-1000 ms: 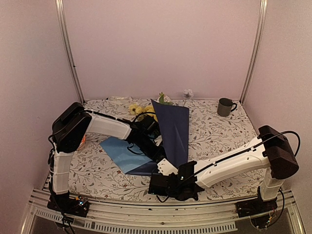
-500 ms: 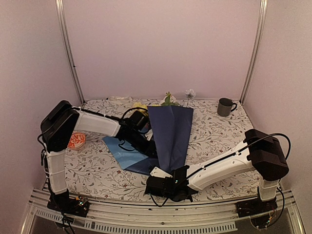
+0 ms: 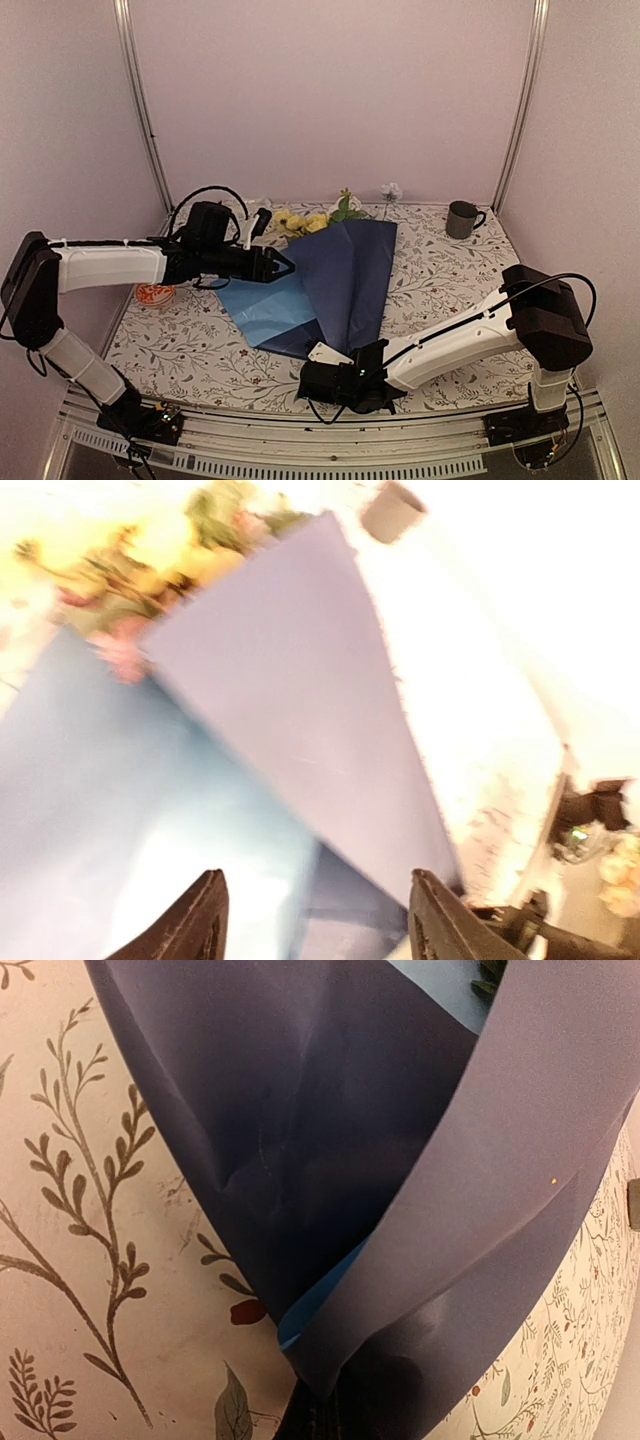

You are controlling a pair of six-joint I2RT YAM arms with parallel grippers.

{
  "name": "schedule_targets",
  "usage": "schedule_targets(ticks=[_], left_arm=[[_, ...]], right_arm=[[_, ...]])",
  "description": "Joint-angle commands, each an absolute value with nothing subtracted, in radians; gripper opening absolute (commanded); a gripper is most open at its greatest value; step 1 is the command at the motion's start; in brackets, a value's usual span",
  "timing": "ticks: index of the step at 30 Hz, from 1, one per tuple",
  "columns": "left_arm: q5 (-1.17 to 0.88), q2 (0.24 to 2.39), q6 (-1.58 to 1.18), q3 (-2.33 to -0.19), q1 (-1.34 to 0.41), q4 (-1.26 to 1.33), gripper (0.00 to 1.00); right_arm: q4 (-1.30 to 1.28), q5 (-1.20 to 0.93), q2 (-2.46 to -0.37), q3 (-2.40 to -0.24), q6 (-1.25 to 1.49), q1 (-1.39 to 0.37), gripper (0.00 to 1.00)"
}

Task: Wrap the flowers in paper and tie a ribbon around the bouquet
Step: Fold the one-fourth-folded wrapping paper at the center of the board, then pass from the right arm to the left

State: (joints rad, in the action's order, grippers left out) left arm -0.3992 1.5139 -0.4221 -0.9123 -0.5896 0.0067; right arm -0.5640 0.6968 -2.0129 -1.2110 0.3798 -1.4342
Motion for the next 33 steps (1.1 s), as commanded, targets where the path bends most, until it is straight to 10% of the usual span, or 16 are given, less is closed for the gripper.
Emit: schedule_targets(ticks=[1,24,33], left_arm=[[-0.597,1.588,-0.576,-0.824,-0.607,0.237,0.65],[-0.808,1.901,-0.730,-0.910,-0.722,0.482,0.65],[-0.868,1.912,-0.804,-0.903,-0.721,0.651,0.00]], right_arm=[[-0.554,0.644,-2.034,-1.198,0.381,-1.422,0.00],[-0.575,0.675,-2.036,-1.203,0.354,-1.423,0.00],[-0.585,0.679,-2.034,-1.203,0.347,-1.422,0.00]])
